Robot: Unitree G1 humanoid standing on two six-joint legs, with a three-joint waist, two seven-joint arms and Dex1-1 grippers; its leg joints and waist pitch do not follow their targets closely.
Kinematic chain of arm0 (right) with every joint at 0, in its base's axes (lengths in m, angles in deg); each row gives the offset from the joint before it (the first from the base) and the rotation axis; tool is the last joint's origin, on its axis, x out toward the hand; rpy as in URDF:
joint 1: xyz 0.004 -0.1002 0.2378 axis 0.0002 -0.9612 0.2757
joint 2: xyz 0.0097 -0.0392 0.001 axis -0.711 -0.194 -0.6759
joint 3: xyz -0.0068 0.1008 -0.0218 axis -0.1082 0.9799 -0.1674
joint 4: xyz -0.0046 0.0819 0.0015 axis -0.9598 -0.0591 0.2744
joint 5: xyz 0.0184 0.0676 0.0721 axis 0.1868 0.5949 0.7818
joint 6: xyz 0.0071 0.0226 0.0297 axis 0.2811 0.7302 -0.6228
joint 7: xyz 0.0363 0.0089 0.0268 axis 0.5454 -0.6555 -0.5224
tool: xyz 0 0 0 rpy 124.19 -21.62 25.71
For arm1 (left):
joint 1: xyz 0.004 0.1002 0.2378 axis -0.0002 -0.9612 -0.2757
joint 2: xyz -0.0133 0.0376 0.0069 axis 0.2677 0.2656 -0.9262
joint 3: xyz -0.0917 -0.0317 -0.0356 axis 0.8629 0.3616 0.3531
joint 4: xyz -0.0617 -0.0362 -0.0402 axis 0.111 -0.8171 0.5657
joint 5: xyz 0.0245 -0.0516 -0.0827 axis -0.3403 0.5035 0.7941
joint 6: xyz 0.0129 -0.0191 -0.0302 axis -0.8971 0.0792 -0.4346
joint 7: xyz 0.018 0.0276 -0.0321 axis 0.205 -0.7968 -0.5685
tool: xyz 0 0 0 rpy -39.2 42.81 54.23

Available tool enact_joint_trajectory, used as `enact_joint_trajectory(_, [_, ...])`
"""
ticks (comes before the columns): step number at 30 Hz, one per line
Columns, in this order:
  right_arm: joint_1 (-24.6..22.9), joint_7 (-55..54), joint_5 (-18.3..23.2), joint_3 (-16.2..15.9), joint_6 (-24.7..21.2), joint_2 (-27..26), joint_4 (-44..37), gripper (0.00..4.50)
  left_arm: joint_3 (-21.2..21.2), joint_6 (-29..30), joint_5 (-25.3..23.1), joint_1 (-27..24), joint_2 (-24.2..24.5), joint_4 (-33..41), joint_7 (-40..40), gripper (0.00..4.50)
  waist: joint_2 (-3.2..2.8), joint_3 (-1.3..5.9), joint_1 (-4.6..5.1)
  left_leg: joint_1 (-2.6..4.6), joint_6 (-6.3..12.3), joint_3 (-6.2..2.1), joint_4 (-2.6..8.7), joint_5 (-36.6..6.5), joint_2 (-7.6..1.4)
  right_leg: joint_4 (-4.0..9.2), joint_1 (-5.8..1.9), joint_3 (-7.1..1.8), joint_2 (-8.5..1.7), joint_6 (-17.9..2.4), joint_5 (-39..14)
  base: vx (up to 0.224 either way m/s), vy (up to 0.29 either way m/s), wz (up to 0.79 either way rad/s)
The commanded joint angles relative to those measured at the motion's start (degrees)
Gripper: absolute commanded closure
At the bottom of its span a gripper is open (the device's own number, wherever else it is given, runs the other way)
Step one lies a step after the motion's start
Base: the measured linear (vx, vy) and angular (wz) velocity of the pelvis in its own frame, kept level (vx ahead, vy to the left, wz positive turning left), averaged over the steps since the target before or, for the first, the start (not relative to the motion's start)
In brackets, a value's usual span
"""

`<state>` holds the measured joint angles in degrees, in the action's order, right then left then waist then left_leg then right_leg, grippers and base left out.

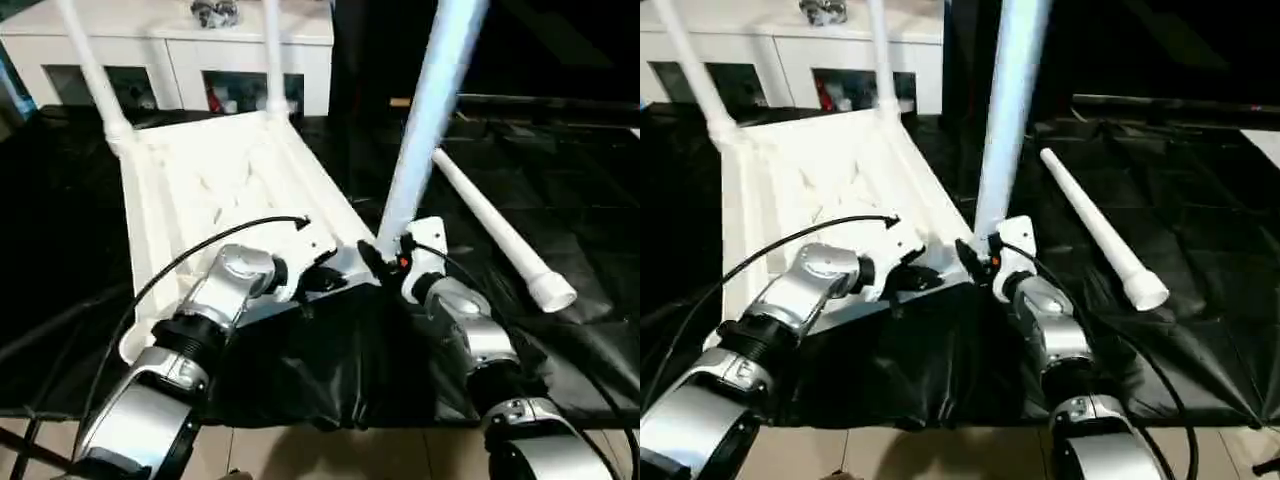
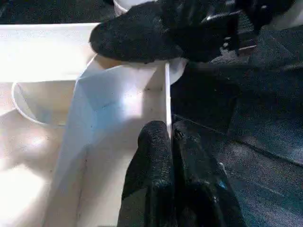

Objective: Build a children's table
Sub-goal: Rotate leg to tighten

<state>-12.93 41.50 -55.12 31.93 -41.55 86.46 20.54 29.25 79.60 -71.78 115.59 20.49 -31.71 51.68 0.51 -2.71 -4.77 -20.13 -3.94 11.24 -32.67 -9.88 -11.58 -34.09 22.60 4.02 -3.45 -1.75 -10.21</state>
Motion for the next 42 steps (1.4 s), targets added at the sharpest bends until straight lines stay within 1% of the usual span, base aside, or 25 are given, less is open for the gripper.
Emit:
enact_joint_trajectory(1, [0.38,2.83,-0.59,-2.89,-0.98,-2.2,1.61,0.64,-2.0,-1.1,0.74,-0.09,-1.74,1.32,1.18,4.5,-0.16,3.47,-0.03,0.42,1.83,-1.1,3.49,-12.84,-1.82,4.43,-2.43,-2.96,-4.97,-10.47,-13.82,0.0,0.0,0.0])
enact_joint_trajectory(3, [0.39,3.68,-0.77,-3.03,-0.6,-1.65,1.42,0.51,-2.0,-1.51,0.73,-0.16,-1.09,1.38,1.78,4.5,-0.11,3.54,-0.19,0.14,2.41,-1.02,3.42,-11.28,-1.77,4.1,-2.64,-2.96,-4.87,-10.9,-11.23,0.0,0.0,0.0])
enact_joint_trajectory(4, [0.24,7.37,-0.61,-3.51,0.26,-0.01,0.62,0.51,-2.35,-3.68,0.74,-0.55,0.74,1.55,4.2,4.5,-0.11,3.54,-0.18,0.08,2.51,-1.03,3.41,-11.12,-1.73,4.07,-2.71,-2.93,-4.87,-10.96,-10.98,0.0,0.0,0.0])
enact_joint_trajectory(5, [0.23,7.54,-0.62,-3.55,0.29,0.07,0.58,0.28,-2.37,-3.77,0.74,-0.57,0.83,1.56,4.33,4.5,-0.15,3.51,-0.27,0.17,2.73,-1.07,3.43,-11.64,-1.76,4.21,-2.71,-2.84,-4.88,-10.78,-11.86,0.0,0.0,0.0])
enact_joint_trajectory(6, [0.09,10.96,-0.85,-4.4,1.21,1.89,-0.01,0.28,-2.61,-4.69,0.77,-1.14,2.55,2.0,6.76,4.5,-0.21,3.47,-0.15,0.04,2.71,-1.03,3.43,-11.47,-1.8,4.13,-2.72,-2.92,-4.87,-10.84,-11.6,0.0,0.0,0.0])
enact_joint_trajectory(7, [0.08,11.48,-0.91,-4.57,1.43,2.21,-0.02,0.28,-2.61,-4.61,0.78,-1.26,2.81,2.13,7.12,4.5,-0.23,3.52,-0.24,0.08,2.69,-1.1,3.43,-11.65,-1.81,4.16,-2.77,-2.84,-4.91,-10.8,-11.82,0.0,0.0,0.0])
enact_joint_trajectory(9, [-0.06,14.78,-0.56,-5.02,1.66,3.44,-0.33,0.28,-2.69,-5.15,1.07,-1.76,3.95,2.61,9.26,4.5,-0.3,3.4,-0.12,0.23,2.6,-0.98,3.48,-12.25,-1.99,4.22,-2.49,-2.9,-4.81,-11.12,-12.17,0.0,0.0,0.0])
enact_joint_trajectory(12, [-0.16,16.74,-0.23,-5.2,1.61,4.03,-0.56,0.28,-2.76,-5.68,1.28,-2.01,4.55,2.82,10.51,4.5,-0.32,3.34,-0.18,0.21,2.44,-0.95,3.48,-12.64,-2.03,4.18,-2.58,-2.9,-4.79,-11.15,-13.0,0.0,0.0,0.0])
enact_joint_trajectory(14, [-1.37,26.75,1.8,-6.6,-0.28,7.11,-3.93,0.28,-3.39,-8.1,2.03,-2.65,7.22,3.47,16.24,4.5,-0.28,3.35,-0.54,0.21,2.93,-0.9,3.39,-12.49,-2.09,4.13,-2.7,-2.82,-4.72,-11.11,-12.83,0.0,0.0,0.0])
enact_joint_trajectory(16, [-2.12,34.17,2.54,-8.14,-1.31,9.57,-6.15,0.28,-3.85,-10.29,2.45,-2.77,9.14,3.32,20.18,4.5,-0.35,3.51,-0.89,0.17,3.7,-0.82,3.26,-11.47,-2.24,3.8,-2.68,-2.82,-4.59,-11.41,-10.35,0.0,0.0,0.0])
enact_joint_trajectory(17, [-2.14,34.54,2.53,-8.26,-1.32,9.71,-6.22,0.28,-3.87,-10.36,2.45,-2.75,9.24,3.27,20.35,4.5,-0.37,3.55,-0.98,0.25,3.77,-0.78,3.23,-11.17,-2.34,3.7,-2.61,-2.85,-4.64,-11.67,-9.62,0.0,0.0,0.0])
enact_joint_trajectory(19, [-2.22,40.19,2.44,-10.12,-2.05,11.88,-6.94,0.28,-3.89,-11.33,3.13,-2.44,10.35,2.41,23.21,4.5,-0.37,3.54,-1.21,0.22,3.76,-0.74,3.2,-11.07,-2.28,3.58,-2.6,-2.78,-4.64,-12.27,-8.92,0.0,0.0,0.0])
enact_joint_trajectory(23, [-1.86,45.18,2.18,-12.14,-2.92,13.56,-7.05,0.28,-3.95,-12.59,3.94,-2.43,11.28,2.17,26.19,4.5,-0.31,3.41,-1.79,0.35,3.09,-0.75,3.26,-11.89,-2.33,3.82,-2.48,-2.81,-4.86,-11.85,-11.67,0.0,0.0,0.0])
enact_joint_trajectory(24, [-1.82,45.4,2.14,-12.25,-2.92,13.62,-7.04,0.43,-3.94,-12.6,3.98,-2.45,11.34,2.2,26.34,4.5,-0.28,3.43,-1.79,0.27,2.78,-0.83,3.31,-11.94,-2.33,3.79,-2.57,-2.8,-4.94,-11.73,-12.27,0.0,0.0,0.0])
enact_joint_trajectory(26, [-1.65,47.47,1.78,-13.05,-2.9,13.96,-7.01,0.43,-3.95,-12.66,4.18,-2.76,11.89,2.74,27.54,4.5,-0.17,3.41,-1.82,0.28,2.52,-0.85,3.32,-12.15,-2.3,3.88,-2.54,-2.78,-4.94,-11.46,-13.19,0.0,0.0,0.0])
enact_joint_trajectory(27, [-1.82,48.59,1.92,-13.38,-3.41,14.16,-7.58,0.54,-4.01,-12.89,4.34,-2.99,12.29,2.98,28.33,4.5,-0.2,3.43,-1.85,0.3,2.51,-0.86,3.31,-12.11,-2.3,3.87,-2.5,-2.77,-4.91,-11.45,-13.3,0.0,0.0,0.0])
enact_joint_trajectory(29, [-1.97,49.57,2.16,-13.65,-3.95,14.35,-8.15,0.71,-4.02,-13.2,4.46,-3.12,12.59,2.97,29.06,4.5,-0.18,3.55,-1.91,0.13,2.84,-0.89,3.23,-11.23,-2.28,3.64,-2.66,-2.78,-4.88,-11.49,-11.83,0.0,0.0,0.0])
enact_joint_trajectory(33, [-2.51,50.85,2.74,-14.17,-4.83,13.98,-9.25,1.06,-3.92,-14.01,4.41,-3.47,13.21,2.75,30.1,4.5,-0.28,3.55,-2.06,0.25,2.96,-0.84,3.21,-10.92,-2.32,3.55,-2.52,-2.75,-4.85,-12.04,-10.63,0.0,0.0,0.0])
enact_joint_trajectory(34, [-2.77,51.09,2.94,-14.15,-5.06,13.84,-9.55,1.15,-3.92,-14.08,4.37,-3.5,13.24,2.62,30.23,4.5,-0.47,3.55,-2.15,0.26,2.76,-0.9,3.26,-11.08,-2.34,3.56,-2.53,-2.73,-4.9,-11.93,-10.95,0.0,0.0,0.0])
enact_joint_trajectory(35, [-2.82,51.13,2.98,-14.14,-5.11,13.81,-9.6,1.22,-3.92,-14.09,4.36,-3.5,13.24,2.59,30.23,4.5,-0.45,3.52,-2.14,0.32,2.56,-0.87,3.28,-11.47,-2.33,3.68,-2.5,-2.76,-4.88,-11.82,-11.36,0.0,0.0,0.0])
enact_joint_trajectory(36, [-3.31,51.2,2.99,-14.09,-5.07,13.67,-9.8,1.29,-3.94,-14.07,4.29,-3.38,13.09,2.22,29.94,4.5,-0.75,3.54,-2.25,0.41,2.31,-0.9,3.29,-11.82,-2.36,3.71,-2.45,-2.76,-4.89,-11.77,-11.69,0.0,0.0,0.0])
enact_joint_trajectory(39, [-3.55,51.19,3.08,-14.07,-5.21,13.65,-9.97,1.51,-3.97,-14.06,4.3,-3.32,13.01,2.05,29.78,4.5,-0.58,3.57,-2.31,0.4,1.99,-0.89,3.29,-12.08,-2.32,3.69,-2.52,-2.76,-4.88,-11.83,-11.53,0.0,0.0,0.0])
enact_joint_trajectory(40, [-4.01,50.57,3.17,-13.9,-5.34,13.51,-10.3,1.57,-3.97,-14.08,4.29,-3.22,12.86,1.82,29.63,4.5,-0.78,3.57,-2.32,0.45,1.84,-0.9,3.3,-12.18,-2.32,3.74,-2.49,-2.75,-4.83,-11.75,-11.51,0.0,0.0,0.0])
enact_joint_trajectory(41, [-4.48,49.7,3.47,-13.49,-5.6,13.24,-10.68,1.57,-3.71,-13.71,4.29,-3.02,12.41,1.4,28.75,4.5,-0.74,3.61,-2.33,0.44,1.84,-0.9,3.28,-12.14,-2.32,3.7,-2.52,-2.76,-4.84,-11.83,-11.28,0.0,0.0,0.0])
enact_joint_trajectory(42, [-5.11,47.65,3.74,-12.68,-6.13,12.75,-11.32,1.61,-3.32,-13.03,3.92,-2.57,11.54,0.57,26.57,4.5,-1.17,3.62,-2.32,0.45,1.72,-0.92,3.26,-12.1,-2.32,3.66,-2.53,-2.78,-4.81,-12.0,-10.52,0.0,0.0,0.0])
